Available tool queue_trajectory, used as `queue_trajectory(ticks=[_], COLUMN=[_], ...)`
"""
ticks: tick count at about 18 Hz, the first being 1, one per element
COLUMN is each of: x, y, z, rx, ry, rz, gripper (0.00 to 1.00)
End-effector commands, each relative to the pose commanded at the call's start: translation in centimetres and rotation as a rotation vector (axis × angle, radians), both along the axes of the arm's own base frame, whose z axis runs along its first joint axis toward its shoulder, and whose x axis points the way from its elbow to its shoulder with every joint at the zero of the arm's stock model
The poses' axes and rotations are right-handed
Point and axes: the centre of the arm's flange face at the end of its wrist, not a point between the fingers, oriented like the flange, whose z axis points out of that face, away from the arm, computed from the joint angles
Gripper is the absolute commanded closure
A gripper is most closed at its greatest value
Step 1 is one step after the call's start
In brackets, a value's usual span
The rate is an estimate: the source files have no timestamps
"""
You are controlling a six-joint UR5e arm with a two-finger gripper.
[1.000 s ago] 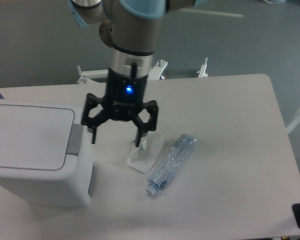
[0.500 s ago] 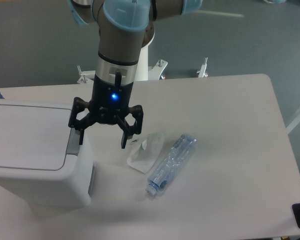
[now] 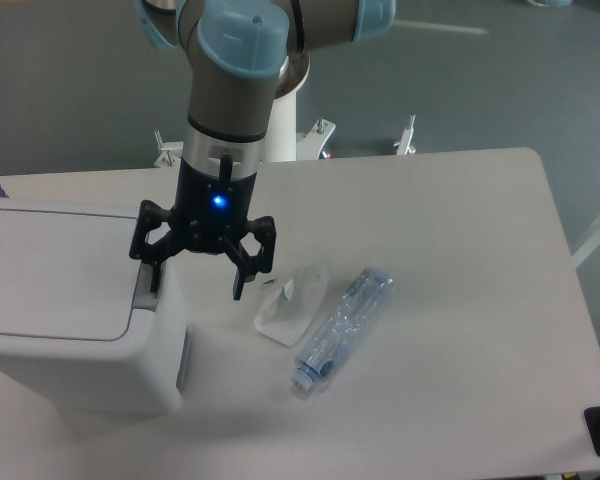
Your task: Open the trash can
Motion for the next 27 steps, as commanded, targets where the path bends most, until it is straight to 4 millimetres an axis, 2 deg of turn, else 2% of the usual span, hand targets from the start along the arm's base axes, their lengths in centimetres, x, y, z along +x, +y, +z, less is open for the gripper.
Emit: queue_trajectory(ticks=[11, 18, 22, 25, 27], x=[0.1, -0.8, -5.7, -10.2, -13.6], y=[0.0, -0.4, -3.2, -6.8, -9.2], z=[-0.4, 0.9, -0.5, -4.1, -5.7], rx=[-0.007, 0.014, -0.073, -0.159, -0.189], ry=[-0.005, 0.036, 0.142, 0.18, 0.195], rz=[-0.003, -0.014, 0.007, -0.023, -0.046], gripper=[0.0, 0.0, 0.0, 0.0, 0.0])
